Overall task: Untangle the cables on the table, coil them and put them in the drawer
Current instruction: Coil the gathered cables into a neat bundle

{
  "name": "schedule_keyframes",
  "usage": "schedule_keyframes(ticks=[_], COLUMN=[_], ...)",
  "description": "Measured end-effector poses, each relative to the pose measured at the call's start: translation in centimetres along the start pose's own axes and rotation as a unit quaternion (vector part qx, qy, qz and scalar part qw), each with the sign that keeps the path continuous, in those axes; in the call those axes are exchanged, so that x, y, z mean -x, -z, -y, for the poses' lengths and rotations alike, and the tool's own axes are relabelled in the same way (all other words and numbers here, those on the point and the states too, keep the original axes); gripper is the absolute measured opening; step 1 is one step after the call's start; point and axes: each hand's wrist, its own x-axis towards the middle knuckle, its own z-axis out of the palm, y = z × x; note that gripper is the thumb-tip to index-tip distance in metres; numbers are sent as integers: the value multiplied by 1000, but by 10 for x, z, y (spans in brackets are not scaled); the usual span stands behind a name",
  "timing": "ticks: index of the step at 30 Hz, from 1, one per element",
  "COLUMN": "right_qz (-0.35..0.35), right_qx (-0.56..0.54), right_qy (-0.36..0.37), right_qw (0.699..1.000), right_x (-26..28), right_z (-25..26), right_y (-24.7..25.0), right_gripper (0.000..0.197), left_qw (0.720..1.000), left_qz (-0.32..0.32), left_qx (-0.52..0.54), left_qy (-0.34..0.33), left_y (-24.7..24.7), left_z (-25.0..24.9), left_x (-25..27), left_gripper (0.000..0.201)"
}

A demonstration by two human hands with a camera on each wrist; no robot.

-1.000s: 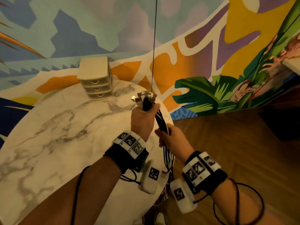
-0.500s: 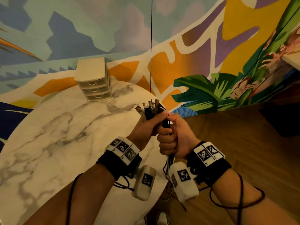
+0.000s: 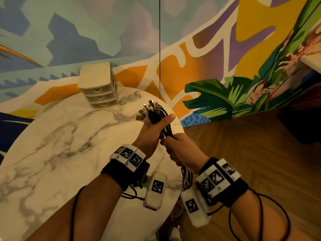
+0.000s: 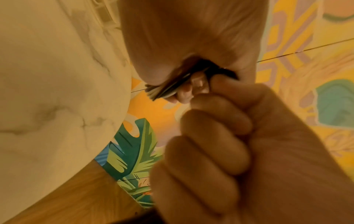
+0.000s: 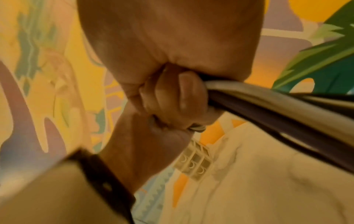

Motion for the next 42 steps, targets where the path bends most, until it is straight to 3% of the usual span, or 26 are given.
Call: schedule_keyframes(ticks=[4,6,9,12,14,16,19,22,25,28,31,34,38,42], right_qz=[136,188,217,207,187,148,86,61,50,38,60,86,84,82], right_qx=[-146,-194,-203,-178,-102,49,177,293,334,338,412,477,519,475], right_qy=[-47,-64,-74,-50,-23,-2,-14,4,34,50,21,-18,-18,-50], right_qw=[979,961,952,961,977,988,980,954,941,939,909,874,851,874], right_x=[2,0,-3,-7,-7,-9,-15,-21,-28,-38,-44,-52,-60,-66], right_z=[10,9,4,-1,-7,-17,-23,-7,13,22,14,9,14,-35], right_y=[9,8,2,-7,-12,-15,-8,8,31,52,59,56,60,58], right_gripper=[42,42,42,42,41,43,40,36,21,21,18,22,22,27], left_qw=[993,989,990,993,993,987,972,966,967,960,947,920,858,897], left_qz=[112,141,123,98,101,109,157,187,211,270,305,304,308,288], left_qx=[14,9,6,25,61,121,175,178,143,65,-58,-216,-382,-297], left_qy=[22,43,74,57,27,10,-4,7,12,27,80,121,152,157], left_y=[8,12,14,15,15,17,24,28,34,45,48,38,27,45], left_z=[-2,-5,-9,-10,-15,-23,-36,-43,-53,-70,-71,-64,-67,-69], left_x=[3,5,7,9,11,12,14,16,12,8,14,24,32,29], left_gripper=[35,34,23,29,34,35,43,47,49,50,54,45,47,50])
